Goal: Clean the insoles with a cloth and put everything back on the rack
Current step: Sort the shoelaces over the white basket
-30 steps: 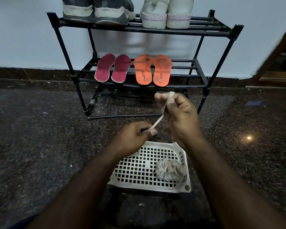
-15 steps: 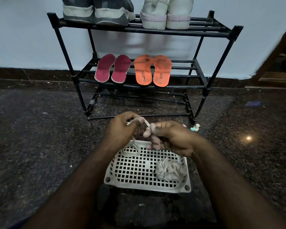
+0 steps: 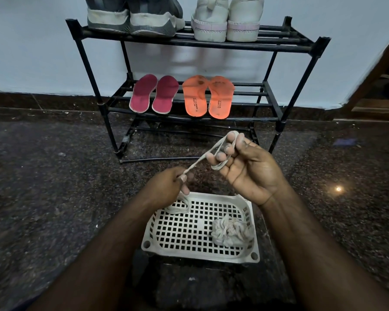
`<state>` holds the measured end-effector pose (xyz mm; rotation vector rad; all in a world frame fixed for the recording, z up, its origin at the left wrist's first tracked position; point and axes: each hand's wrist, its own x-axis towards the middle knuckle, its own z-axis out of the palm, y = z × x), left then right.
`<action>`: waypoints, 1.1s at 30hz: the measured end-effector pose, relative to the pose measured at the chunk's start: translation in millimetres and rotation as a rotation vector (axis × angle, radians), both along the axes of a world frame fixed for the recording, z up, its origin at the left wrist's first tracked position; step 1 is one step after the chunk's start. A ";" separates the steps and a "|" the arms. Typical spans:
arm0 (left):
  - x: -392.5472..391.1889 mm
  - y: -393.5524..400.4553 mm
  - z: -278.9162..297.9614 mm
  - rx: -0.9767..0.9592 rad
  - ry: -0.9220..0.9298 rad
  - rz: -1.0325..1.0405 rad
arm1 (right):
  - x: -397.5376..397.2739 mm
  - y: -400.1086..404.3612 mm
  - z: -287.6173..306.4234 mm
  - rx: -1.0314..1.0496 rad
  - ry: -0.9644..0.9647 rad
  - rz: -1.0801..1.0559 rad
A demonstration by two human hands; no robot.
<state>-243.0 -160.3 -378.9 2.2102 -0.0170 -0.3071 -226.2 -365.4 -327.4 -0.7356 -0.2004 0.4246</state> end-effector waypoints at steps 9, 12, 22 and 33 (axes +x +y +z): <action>-5.2 -24.7 5.4 -0.440 -0.226 -0.084 | -7.3 12.7 -5.2 -0.063 0.032 0.088; -6.3 -34.0 5.1 -0.498 -0.289 -0.055 | -10.3 17.3 -4.2 -0.061 0.032 0.130; -11.0 -35.4 1.2 -0.305 -0.167 -0.097 | -7.9 19.6 2.4 -0.096 -0.011 -0.174; -9.9 -25.4 14.1 0.025 -0.388 -0.083 | 2.3 12.8 -32.2 -1.146 -0.332 -0.406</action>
